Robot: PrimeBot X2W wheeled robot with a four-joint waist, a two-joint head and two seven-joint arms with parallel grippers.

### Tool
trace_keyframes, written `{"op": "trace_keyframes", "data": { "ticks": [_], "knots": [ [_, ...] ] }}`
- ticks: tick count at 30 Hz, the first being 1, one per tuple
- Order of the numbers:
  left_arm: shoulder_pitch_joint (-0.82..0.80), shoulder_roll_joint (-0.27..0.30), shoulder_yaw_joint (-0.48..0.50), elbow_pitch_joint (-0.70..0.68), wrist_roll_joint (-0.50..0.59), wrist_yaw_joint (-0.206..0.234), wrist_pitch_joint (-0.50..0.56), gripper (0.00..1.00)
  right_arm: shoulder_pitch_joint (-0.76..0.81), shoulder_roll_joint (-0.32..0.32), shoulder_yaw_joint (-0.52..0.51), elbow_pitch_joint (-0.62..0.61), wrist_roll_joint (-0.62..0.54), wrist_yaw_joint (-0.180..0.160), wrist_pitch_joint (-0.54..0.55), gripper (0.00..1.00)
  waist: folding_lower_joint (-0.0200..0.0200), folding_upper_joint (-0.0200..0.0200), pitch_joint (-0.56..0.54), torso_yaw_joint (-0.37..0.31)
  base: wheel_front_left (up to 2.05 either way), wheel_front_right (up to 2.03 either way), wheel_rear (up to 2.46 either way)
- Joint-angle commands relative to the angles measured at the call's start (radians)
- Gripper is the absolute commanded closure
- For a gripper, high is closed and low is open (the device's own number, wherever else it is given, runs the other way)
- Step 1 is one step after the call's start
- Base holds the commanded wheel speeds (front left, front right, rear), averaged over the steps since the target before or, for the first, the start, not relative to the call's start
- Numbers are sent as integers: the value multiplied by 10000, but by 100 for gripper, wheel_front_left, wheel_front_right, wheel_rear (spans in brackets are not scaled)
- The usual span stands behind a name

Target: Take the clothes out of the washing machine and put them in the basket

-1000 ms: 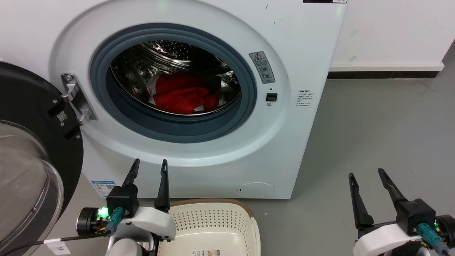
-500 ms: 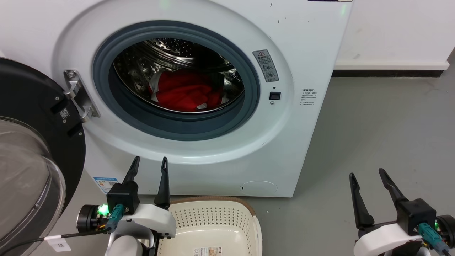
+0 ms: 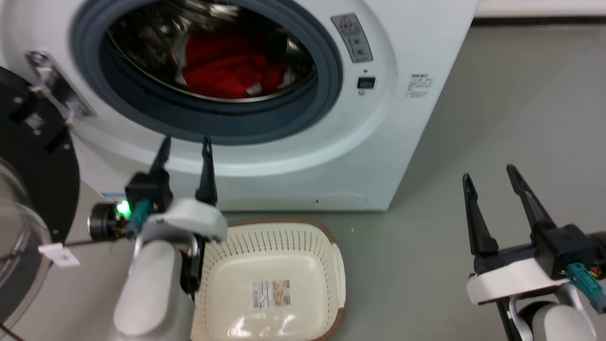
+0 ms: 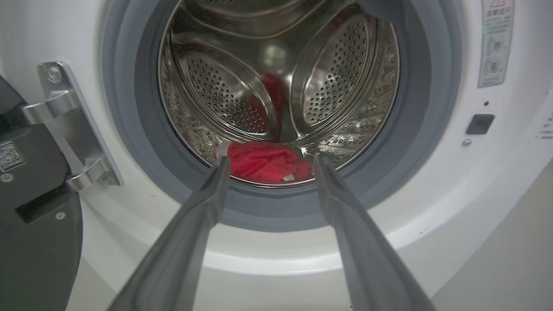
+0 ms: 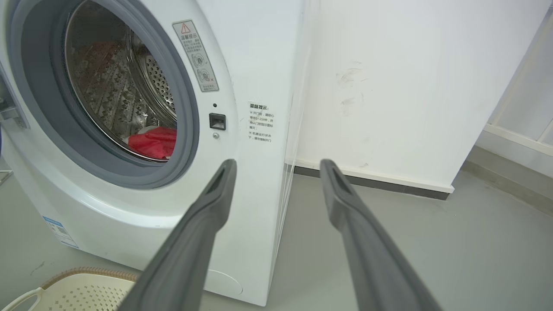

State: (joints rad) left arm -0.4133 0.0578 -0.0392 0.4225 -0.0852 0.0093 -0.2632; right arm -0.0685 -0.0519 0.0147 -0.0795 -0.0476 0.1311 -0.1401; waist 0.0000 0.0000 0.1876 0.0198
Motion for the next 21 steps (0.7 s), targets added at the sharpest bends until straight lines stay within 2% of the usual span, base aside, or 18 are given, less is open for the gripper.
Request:
{"op": "trace_keyframes", "data": {
  "ticks": [1, 6, 11, 21],
  "knots": [
    [-342, 91, 50, 96, -58, 33, -23, 0, -228, 30, 45, -74, -71, -7, -50, 0, 0, 0, 780, -244, 0, 0, 0],
    [-1744, 424, 215, 828, -67, 18, -23, 0, -808, 30, 343, -331, -84, -7, -173, 0, 0, 0, 1869, -533, 0, 0, 0],
    [-3403, 1012, 420, 1691, -142, -119, 103, 0, -1415, 30, 757, -410, -15, -7, -293, 0, 0, 0, 2860, -988, 0, 0, 0],
    [-6097, 2323, 203, 2948, 288, -349, 1332, 0, -2204, 30, 1689, 118, 500, -7, -809, 0, 0, 0, 4241, -2046, 0, 0, 0]
  ]
}}
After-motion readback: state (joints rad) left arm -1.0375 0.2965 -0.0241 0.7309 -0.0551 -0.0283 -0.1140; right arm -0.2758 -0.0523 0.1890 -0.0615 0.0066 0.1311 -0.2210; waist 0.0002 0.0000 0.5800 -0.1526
